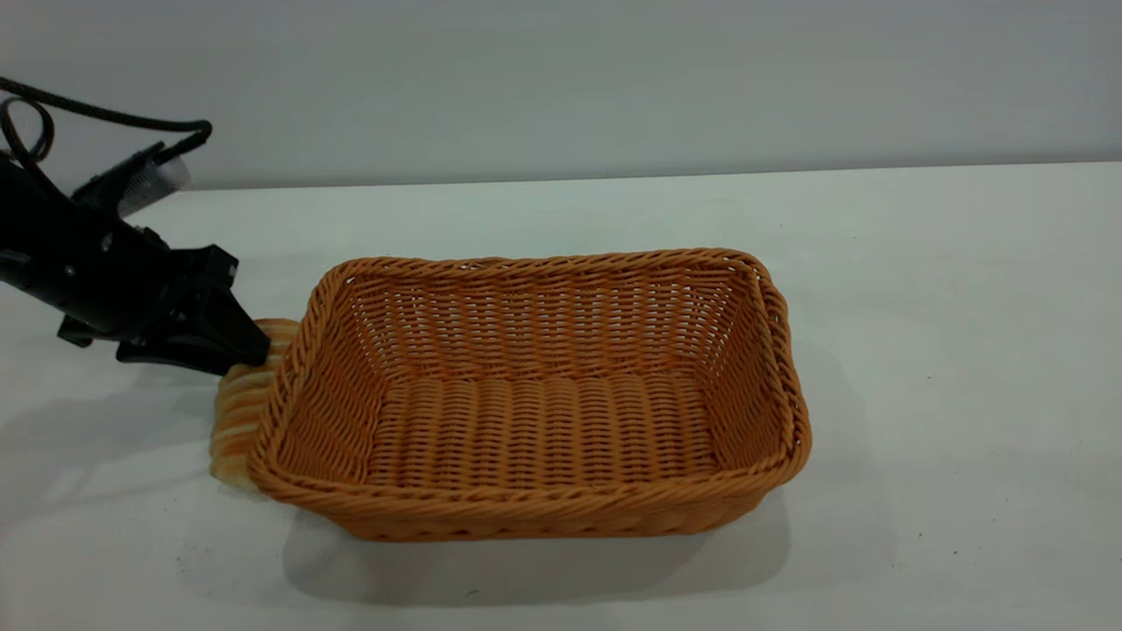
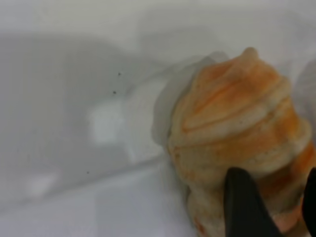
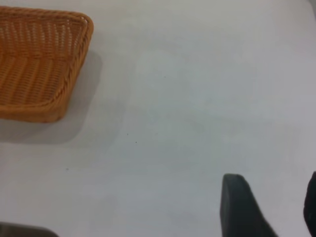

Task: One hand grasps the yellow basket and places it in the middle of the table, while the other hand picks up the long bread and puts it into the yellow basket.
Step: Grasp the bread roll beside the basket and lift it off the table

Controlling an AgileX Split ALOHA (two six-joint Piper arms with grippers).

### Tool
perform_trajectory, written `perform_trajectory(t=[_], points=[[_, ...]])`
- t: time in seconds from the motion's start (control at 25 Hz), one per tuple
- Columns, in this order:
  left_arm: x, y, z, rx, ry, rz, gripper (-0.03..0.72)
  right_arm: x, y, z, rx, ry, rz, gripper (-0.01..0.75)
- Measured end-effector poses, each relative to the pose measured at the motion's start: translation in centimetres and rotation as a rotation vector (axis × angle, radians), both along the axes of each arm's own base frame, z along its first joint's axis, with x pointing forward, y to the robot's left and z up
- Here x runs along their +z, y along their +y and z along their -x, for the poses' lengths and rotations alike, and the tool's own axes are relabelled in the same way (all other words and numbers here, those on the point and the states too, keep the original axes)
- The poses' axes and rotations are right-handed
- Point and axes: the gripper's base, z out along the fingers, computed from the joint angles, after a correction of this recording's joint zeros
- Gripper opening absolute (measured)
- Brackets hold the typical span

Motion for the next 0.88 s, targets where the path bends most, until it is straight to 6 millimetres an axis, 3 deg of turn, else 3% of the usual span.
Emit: perform_trajectory(t=[0.32, 0.4, 0.6, 0.88], points=[[-1.5, -0.1, 0.0, 0.02, 0.034, 0.02, 0.33, 0.0, 0.0, 0.0, -0.001, 0.0, -0.002, 0.35], [-1.6, -0.1, 0.0, 0.02, 0.035, 0.02, 0.275, 0.0, 0.0, 0.0, -0.001, 0.0, -0.002, 0.35], [-1.6, -0.1, 0.1, 0.008, 0.029, 0.016, 0.043, 0.0, 0.0, 0.0, -0.001, 0.0, -0.002, 0.349], [-1.0, -0.2, 0.1, -0.018, 0.018, 0.022, 0.024, 0.0, 0.0, 0.0, -0.001, 0.0, -0.002, 0.349]])
